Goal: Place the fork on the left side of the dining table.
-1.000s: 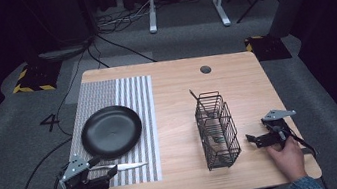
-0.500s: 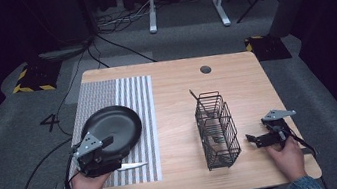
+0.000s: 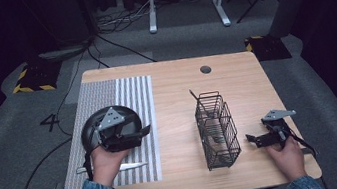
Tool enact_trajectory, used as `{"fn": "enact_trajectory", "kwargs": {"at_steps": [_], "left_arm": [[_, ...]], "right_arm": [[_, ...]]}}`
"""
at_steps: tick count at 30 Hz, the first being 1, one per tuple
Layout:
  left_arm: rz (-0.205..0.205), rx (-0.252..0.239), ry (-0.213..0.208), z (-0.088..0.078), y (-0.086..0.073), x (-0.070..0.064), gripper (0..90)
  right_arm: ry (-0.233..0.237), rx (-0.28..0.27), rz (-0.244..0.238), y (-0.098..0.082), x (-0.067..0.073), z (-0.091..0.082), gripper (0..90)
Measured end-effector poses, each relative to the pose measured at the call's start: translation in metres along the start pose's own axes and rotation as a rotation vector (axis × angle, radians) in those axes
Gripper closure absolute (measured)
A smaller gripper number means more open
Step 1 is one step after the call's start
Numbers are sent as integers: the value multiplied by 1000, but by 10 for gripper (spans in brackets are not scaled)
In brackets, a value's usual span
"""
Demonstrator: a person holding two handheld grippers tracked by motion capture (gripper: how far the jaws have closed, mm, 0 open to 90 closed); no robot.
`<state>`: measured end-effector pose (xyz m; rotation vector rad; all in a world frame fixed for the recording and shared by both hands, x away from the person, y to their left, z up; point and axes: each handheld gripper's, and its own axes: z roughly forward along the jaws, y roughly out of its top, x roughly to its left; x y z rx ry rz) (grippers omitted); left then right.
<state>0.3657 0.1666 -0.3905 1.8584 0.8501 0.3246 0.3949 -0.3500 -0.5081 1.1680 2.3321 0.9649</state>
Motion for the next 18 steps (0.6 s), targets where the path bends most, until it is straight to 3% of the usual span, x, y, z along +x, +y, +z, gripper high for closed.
{"fn": "enact_trajectory", "kwargs": {"at_steps": [8, 14, 18], "left_arm": [[6, 3, -30, 29, 25, -6, 283], [12, -30, -45, 52, 44, -10, 299], [-5, -46, -83, 69, 54, -13, 300]], "right_arm": [[3, 0, -2, 0, 0, 0, 5], [2, 0, -2, 0, 0, 0, 7], [4, -5, -6, -1, 0, -1, 21]]}}
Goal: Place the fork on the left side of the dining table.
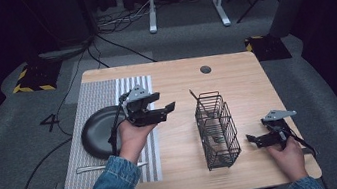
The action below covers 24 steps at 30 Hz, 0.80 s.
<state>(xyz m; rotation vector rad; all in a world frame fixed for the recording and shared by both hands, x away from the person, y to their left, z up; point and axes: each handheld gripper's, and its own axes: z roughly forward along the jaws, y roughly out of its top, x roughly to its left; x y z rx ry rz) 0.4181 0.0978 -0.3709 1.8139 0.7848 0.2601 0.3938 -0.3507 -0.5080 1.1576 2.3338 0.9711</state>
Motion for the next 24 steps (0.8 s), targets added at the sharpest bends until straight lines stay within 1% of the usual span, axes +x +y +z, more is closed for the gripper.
{"fn": "enact_trajectory", "kwargs": {"at_steps": [1, 2, 3, 4, 5, 6, 7, 8, 10, 11, 13, 15, 16, 18, 20, 22, 24], "left_arm": [[8, 11, -12, 9, 4, -2, 299], [8, 11, -12, 9, 4, -2, 299], [17, 23, -18, 19, 6, -4, 299], [17, 23, -18, 19, 6, -4, 299], [15, 26, -20, 23, 7, -4, 299], [-6, 25, -36, 30, 9, -4, 299], [-6, 25, -36, 30, 9, -4, 300], [-28, 21, -46, 33, 10, -3, 300], [-89, 11, -82, 39, 11, 0, 305], [-109, 9, -95, 41, 11, 0, 319], [-109, 10, -95, 47, 11, 0, 351], [-108, 17, -98, 52, 11, -1, 358], [-103, 25, -97, 58, 12, -2, 375], [-98, 29, -96, 60, 12, -3, 382], [-90, 34, -92, 67, 12, -5, 421], [-88, 37, -89, 70, 12, -6, 437], [-83, 45, -88, 74, 12, -6, 507]], "right_arm": [[0, 0, 1, 0, 0, 0, 21], [0, 0, 0, 0, 0, 0, 21], [0, 0, 0, 0, 0, 0, 21], [0, 0, 0, 0, 0, 0, 22], [0, 0, 0, 0, 0, 0, 22], [1, 0, -1, 0, 0, 0, 22], [1, 0, -1, 0, 0, 0, 22], [1, 0, -1, 0, 0, 0, 22], [1, 0, -1, 0, 0, 0, 22], [1, 0, -1, 0, 0, 0, 22], [1, 0, -1, 0, 0, 0, 22], [1, 0, -1, 0, 0, 0, 22], [1, 0, -1, 0, 0, 0, 22], [1, 0, -1, 0, 0, 0, 22], [1, 0, -1, 0, 0, 0, 22], [1, 0, -1, 0, 0, 0, 22], [1, 0, -1, 0, 0, 0, 22]]}}
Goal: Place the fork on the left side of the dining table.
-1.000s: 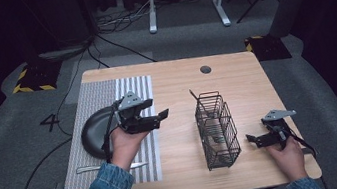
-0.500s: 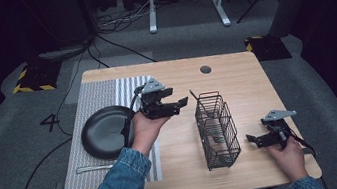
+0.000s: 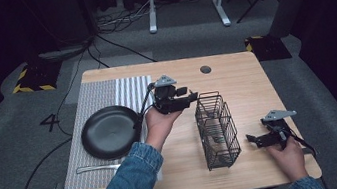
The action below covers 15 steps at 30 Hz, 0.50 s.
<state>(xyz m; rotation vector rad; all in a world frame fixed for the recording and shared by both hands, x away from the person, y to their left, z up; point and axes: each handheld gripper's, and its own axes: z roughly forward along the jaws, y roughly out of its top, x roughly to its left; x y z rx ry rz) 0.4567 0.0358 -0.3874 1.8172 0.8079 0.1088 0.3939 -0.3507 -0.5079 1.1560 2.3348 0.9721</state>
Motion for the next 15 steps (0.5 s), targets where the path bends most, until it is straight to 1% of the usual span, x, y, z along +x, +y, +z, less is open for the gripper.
{"fn": "enact_trajectory", "kwargs": {"at_steps": [1, 2, 5, 6, 7, 8, 9, 11, 12, 13, 15], "left_arm": [[-2, 5, 4, 2, 0, 0, 507], [-5, 8, 3, 4, -1, 0, 537], [-18, 21, 6, 6, -1, 1, 554], [-21, 22, 8, 7, -2, 1, 575], [-19, 24, 12, 7, -2, 0, 620], [-13, 27, 15, 7, -1, 0, 620], [-10, 28, 17, 7, -1, 0, 644], [-3, 30, 15, 7, -1, -2, 684], [2, 30, 14, 6, -1, -3, 726], [3, 30, 7, 6, 0, -3, 726], [-2, 28, -3, 6, 0, -4, 774]], "right_arm": [[0, 0, 0, 0, 0, 0, 22], [0, 0, 0, 0, 0, 0, 22], [0, 0, 0, 0, 0, 0, 22], [0, 0, 0, 0, 0, 0, 22], [0, 0, 0, 0, 0, 0, 22], [0, 0, 0, 0, 0, 0, 22], [0, 0, 0, 0, 0, 0, 22], [0, 0, 0, 0, 0, 0, 22], [0, 0, 0, 0, 0, 0, 22], [0, 0, 0, 0, 0, 0, 22], [0, 0, -1, 0, 0, 0, 22]]}}
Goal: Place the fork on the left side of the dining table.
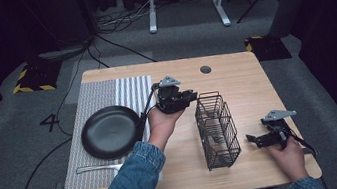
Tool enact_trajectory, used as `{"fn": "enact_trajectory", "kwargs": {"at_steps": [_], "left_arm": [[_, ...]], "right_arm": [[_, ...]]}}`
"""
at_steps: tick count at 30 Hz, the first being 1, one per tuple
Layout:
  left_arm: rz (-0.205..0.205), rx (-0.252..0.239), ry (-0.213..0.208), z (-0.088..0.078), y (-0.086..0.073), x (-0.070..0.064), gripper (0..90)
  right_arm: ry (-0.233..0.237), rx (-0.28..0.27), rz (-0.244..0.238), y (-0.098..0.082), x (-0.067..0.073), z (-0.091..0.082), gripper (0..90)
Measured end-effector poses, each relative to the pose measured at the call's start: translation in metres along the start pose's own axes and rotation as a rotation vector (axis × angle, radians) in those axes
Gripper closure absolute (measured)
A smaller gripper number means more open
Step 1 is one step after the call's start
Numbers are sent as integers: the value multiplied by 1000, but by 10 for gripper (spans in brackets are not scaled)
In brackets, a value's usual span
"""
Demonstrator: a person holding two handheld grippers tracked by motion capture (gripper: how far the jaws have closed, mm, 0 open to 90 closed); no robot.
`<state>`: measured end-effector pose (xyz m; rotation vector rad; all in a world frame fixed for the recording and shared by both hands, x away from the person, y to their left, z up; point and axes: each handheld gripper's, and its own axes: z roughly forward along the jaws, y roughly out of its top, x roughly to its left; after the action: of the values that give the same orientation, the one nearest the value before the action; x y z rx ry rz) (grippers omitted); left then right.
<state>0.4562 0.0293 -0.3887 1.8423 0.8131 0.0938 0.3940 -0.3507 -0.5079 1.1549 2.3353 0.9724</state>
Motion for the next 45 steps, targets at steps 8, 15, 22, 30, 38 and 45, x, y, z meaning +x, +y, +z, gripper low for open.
{"fn": "enact_trajectory", "kwargs": {"at_steps": [8, 15, 22, 30, 38, 45], "left_arm": [[2, 0, -15, -3, 2, -2, 830], [44, -6, -19, -7, 8, -12, 861], [95, -5, -22, -18, 21, -24, 861], [116, -20, -20, -36, 37, -30, 861], [133, -53, -21, -54, 50, -35, 861], [138, -79, -23, -69, 57, -37, 861]], "right_arm": [[1, 0, 0, 0, 0, 0, 24], [1, -1, -1, 0, 0, 0, 26], [2, -1, -3, 0, 0, 0, 27], [3, -2, -4, 0, 0, 0, 29], [3, -2, -5, 0, 0, 0, 29], [7, -1, -6, 0, 0, 0, 31]]}}
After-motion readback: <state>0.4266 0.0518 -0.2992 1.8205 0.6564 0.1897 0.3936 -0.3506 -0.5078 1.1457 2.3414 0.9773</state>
